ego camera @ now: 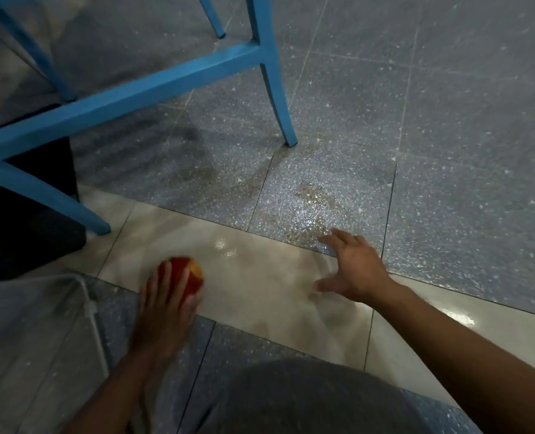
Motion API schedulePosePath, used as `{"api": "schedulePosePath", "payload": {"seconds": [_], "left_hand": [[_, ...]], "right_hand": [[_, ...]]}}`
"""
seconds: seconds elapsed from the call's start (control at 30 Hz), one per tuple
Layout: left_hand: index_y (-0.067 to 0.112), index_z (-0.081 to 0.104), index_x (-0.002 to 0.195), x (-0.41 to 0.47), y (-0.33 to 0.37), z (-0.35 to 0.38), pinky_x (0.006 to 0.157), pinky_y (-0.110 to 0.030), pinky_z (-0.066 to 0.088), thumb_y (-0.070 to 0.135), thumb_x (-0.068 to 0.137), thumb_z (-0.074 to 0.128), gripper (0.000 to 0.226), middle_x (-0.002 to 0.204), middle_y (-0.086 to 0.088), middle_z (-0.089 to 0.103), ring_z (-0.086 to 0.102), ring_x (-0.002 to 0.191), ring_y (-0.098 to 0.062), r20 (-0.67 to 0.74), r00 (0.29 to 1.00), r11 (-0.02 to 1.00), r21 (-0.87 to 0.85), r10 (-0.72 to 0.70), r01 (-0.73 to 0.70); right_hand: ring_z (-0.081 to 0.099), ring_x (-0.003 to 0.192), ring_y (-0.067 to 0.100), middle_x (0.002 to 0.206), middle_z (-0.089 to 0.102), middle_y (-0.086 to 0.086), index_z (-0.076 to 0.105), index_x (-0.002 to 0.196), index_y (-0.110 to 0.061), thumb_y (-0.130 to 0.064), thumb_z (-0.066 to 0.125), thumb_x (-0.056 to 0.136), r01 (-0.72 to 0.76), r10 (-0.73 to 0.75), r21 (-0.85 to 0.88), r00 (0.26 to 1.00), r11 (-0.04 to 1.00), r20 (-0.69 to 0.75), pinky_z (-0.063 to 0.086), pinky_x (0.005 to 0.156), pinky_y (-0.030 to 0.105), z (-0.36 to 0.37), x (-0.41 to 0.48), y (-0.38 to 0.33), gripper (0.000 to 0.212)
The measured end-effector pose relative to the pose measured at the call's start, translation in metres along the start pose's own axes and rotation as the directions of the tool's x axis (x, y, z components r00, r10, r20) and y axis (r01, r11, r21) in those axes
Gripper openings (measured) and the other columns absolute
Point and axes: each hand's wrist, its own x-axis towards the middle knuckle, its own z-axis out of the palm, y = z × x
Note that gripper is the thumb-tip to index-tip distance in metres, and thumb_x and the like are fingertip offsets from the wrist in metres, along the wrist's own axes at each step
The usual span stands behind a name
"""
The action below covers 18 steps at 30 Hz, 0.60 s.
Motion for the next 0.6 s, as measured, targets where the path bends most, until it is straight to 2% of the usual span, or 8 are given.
{"api": "schedulePosePath", "payload": {"seconds": [0.07, 0.13, 0.23, 0.3, 0.37, 0.47, 0.6], "left_hand": [[0.019, 0.028, 0.170, 0.043, 0.035, -0.018, 0.130, -0.067, 0.013, 0.054, 0.106, 0.017, 0.073, 0.178, -0.020, 0.011, 0.011, 0.164, -0.048, -0.026, 0.983, 0.980, -0.089, -0.180, 0.177], [0.020, 0.030, 0.169, 0.080, 0.073, -0.034, 0.130, -0.066, 0.012, 0.057, 0.102, 0.015, 0.078, 0.177, -0.021, 0.015, 0.015, 0.163, -0.050, -0.054, 0.968, 0.962, -0.134, -0.245, 0.236], [0.026, 0.024, 0.171, 0.092, 0.116, -0.037, 0.132, -0.063, 0.008, 0.059, 0.102, 0.012, 0.077, 0.179, -0.016, 0.011, 0.011, 0.165, -0.046, -0.069, 0.991, 0.988, -0.114, -0.116, 0.108], [0.030, 0.017, 0.172, 0.074, 0.134, -0.022, 0.132, -0.063, 0.009, 0.057, 0.105, 0.020, 0.072, 0.181, -0.011, 0.006, 0.007, 0.166, -0.041, -0.091, 0.996, 0.998, -0.066, 0.015, -0.021], [0.035, 0.012, 0.172, 0.041, 0.143, 0.001, 0.131, -0.063, 0.014, 0.055, 0.109, 0.028, 0.068, 0.182, -0.006, 0.003, 0.005, 0.167, -0.037, -0.100, 0.981, 0.985, -0.040, 0.166, -0.171], [0.036, 0.017, 0.171, -0.026, 0.125, 0.038, 0.128, -0.065, 0.023, 0.056, 0.109, 0.037, 0.068, 0.182, -0.003, 0.008, 0.011, 0.167, -0.035, -0.021, 0.932, 0.932, 0.001, 0.362, -0.362], [0.034, 0.019, 0.171, -0.067, 0.054, 0.042, 0.124, -0.062, 0.033, 0.054, 0.110, 0.033, 0.066, 0.181, -0.004, 0.011, 0.012, 0.167, -0.032, 0.084, 0.928, 0.926, 0.075, 0.363, -0.369]], "right_hand": [[0.026, 0.152, 0.032, 0.170, 0.020, 0.003, 0.030, 0.159, -0.032, -0.068, 0.083, 0.065, 0.012, -0.011, -0.013, 1.000, 1.000, 0.006, 0.030, 0.122, 0.048, 0.005, -0.001, 0.001, 0.114], [0.027, 0.151, 0.032, 0.170, 0.022, 0.003, 0.031, 0.159, -0.032, -0.068, 0.084, 0.064, 0.013, -0.013, -0.009, 1.000, 1.000, -0.004, 0.030, 0.122, 0.046, 0.007, -0.001, 0.003, 0.114], [0.027, 0.152, 0.033, 0.170, 0.022, 0.003, 0.032, 0.158, -0.033, -0.066, 0.086, 0.064, 0.009, -0.009, -0.010, 1.000, 1.000, -0.004, 0.029, 0.123, 0.046, 0.007, -0.002, 0.006, 0.114], [0.026, 0.152, 0.034, 0.170, 0.022, 0.003, 0.031, 0.158, -0.035, -0.064, 0.087, 0.064, 0.004, -0.004, -0.010, 1.000, 1.000, -0.003, 0.030, 0.122, 0.048, 0.007, -0.004, 0.009, 0.113], [0.026, 0.152, 0.035, 0.170, 0.022, 0.002, 0.031, 0.158, -0.035, -0.063, 0.087, 0.065, 0.003, -0.003, -0.021, 1.000, 1.000, -0.002, 0.031, 0.122, 0.049, 0.006, -0.005, 0.012, 0.113], [0.029, 0.150, 0.035, 0.169, 0.023, 0.002, 0.032, 0.158, -0.033, -0.062, 0.087, 0.066, 0.000, -0.001, -0.037, 1.000, 0.999, -0.007, 0.033, 0.121, 0.047, 0.002, -0.007, 0.019, 0.111], [0.030, 0.150, 0.034, 0.169, 0.024, 0.003, 0.033, 0.158, -0.033, -0.062, 0.087, 0.066, -0.021, 0.019, -0.048, 0.999, 0.999, -0.032, 0.033, 0.120, 0.047, -0.004, -0.011, 0.035, 0.111]]}}
